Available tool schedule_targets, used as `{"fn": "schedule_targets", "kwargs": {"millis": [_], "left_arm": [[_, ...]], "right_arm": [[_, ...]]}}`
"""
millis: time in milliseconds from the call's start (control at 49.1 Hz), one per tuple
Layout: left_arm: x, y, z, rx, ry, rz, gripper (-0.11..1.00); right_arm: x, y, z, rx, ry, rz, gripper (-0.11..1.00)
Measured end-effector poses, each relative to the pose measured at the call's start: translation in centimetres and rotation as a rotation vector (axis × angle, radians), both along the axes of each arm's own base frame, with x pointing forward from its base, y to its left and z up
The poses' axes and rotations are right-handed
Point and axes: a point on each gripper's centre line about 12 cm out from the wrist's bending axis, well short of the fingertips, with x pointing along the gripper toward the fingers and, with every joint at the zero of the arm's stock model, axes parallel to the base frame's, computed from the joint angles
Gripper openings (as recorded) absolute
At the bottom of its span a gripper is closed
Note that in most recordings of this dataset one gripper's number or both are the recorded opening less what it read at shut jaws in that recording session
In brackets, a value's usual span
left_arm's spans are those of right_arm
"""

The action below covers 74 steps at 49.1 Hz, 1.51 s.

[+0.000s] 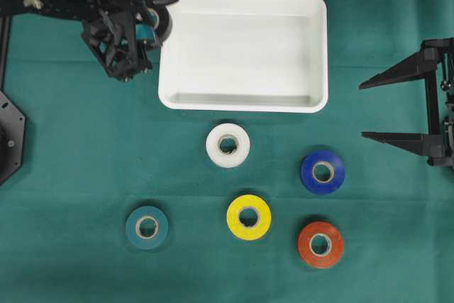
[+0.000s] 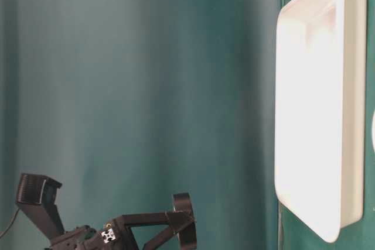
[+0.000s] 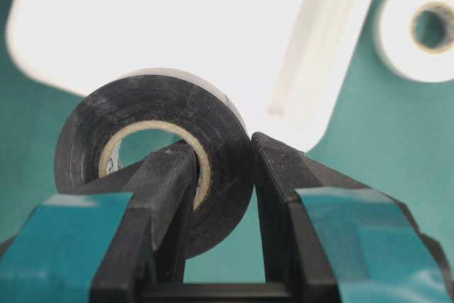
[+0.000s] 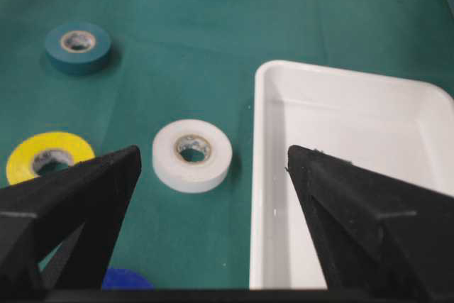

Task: Pick up the tape from a random location and place it into the white case.
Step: 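Lift the black roll and carry it over the white tray, then lower the black roll into the tray and open the left gripper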

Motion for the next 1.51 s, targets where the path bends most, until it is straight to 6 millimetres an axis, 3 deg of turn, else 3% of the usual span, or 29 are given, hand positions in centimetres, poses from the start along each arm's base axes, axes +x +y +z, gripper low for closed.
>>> {"fn": "schedule_targets", "kwargs": {"millis": [163, 326, 977, 1140, 1506], "left_arm": [[0.2, 0.1, 0.1, 0.007, -0.020, 0.001, 0.19], [1.7, 0.2, -0.1, 0.017, -0.043, -0.014, 0.19], [12.5, 0.6, -1.5, 0.058, -0.048, -0.149, 0.19], [13.4, 0.8, -1.8, 0.058, -0.048, -0.150, 0.19], [13.4, 0.8, -1.8, 0.057, -0.045, -0.150, 0.19]], "right_arm": [[0.0, 0.0, 0.0, 0.000, 0.000, 0.000, 0.92], [0.0, 0.0, 0.0, 0.000, -0.002, 0.000, 0.92], [0.0, 0.0, 0.0, 0.000, 0.000, 0.000, 0.92], [0.1, 0.0, 0.0, 0.000, 0.000, 0.000, 0.92], [0.1, 0.0, 0.0, 0.000, 0.002, 0.000, 0.92]]}}
